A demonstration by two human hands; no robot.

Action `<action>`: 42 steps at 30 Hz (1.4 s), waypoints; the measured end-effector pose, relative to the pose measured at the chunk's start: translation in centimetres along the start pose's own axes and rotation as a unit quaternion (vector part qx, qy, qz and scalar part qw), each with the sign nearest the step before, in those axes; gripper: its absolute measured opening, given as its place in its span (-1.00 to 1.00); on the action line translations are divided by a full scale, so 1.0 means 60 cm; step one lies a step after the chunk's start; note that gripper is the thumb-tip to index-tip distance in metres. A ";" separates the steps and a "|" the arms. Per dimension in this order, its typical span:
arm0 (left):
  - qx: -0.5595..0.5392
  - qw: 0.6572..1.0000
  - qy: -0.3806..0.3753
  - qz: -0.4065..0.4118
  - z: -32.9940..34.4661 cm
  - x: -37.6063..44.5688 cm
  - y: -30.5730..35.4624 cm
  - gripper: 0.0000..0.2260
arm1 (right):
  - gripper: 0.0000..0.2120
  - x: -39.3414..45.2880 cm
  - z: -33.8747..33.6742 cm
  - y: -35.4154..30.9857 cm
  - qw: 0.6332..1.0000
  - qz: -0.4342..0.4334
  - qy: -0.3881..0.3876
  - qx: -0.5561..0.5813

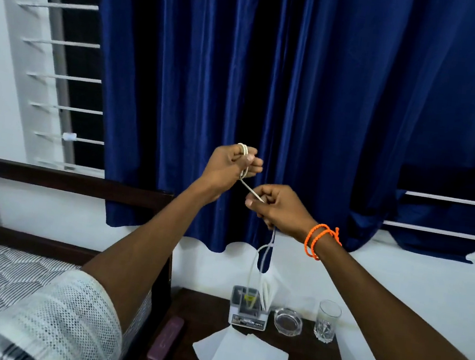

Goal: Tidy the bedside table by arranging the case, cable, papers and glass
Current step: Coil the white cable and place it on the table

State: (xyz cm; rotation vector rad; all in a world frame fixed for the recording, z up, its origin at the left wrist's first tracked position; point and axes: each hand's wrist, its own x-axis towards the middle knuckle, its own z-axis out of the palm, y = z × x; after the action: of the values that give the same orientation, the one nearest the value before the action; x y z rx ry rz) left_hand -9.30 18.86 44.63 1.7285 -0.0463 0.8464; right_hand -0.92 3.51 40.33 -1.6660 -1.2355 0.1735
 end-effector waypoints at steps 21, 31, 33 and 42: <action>-0.092 0.944 -0.269 -0.171 0.004 -0.044 -0.006 -0.70 | -0.91 0.017 -0.123 -0.046 0.976 -0.114 0.073 -0.173; -0.389 0.894 -0.179 -0.135 0.034 -0.026 0.023 -0.82 | -0.78 0.017 -0.036 -0.010 0.990 -0.029 0.088 0.108; -0.423 0.888 -0.130 -0.126 0.038 -0.018 0.025 -0.84 | -0.79 0.010 -0.012 -0.001 0.986 0.002 0.066 0.156; -0.370 0.924 0.062 -0.070 0.013 -0.004 -0.007 -0.81 | -0.86 -0.028 0.036 -0.003 0.996 0.044 -0.035 0.069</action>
State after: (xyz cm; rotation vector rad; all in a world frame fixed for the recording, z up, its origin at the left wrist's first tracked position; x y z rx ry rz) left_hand -8.91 18.26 44.09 0.9520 -0.1372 0.7050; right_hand -3.15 3.55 38.70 -1.6066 -1.1761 0.3656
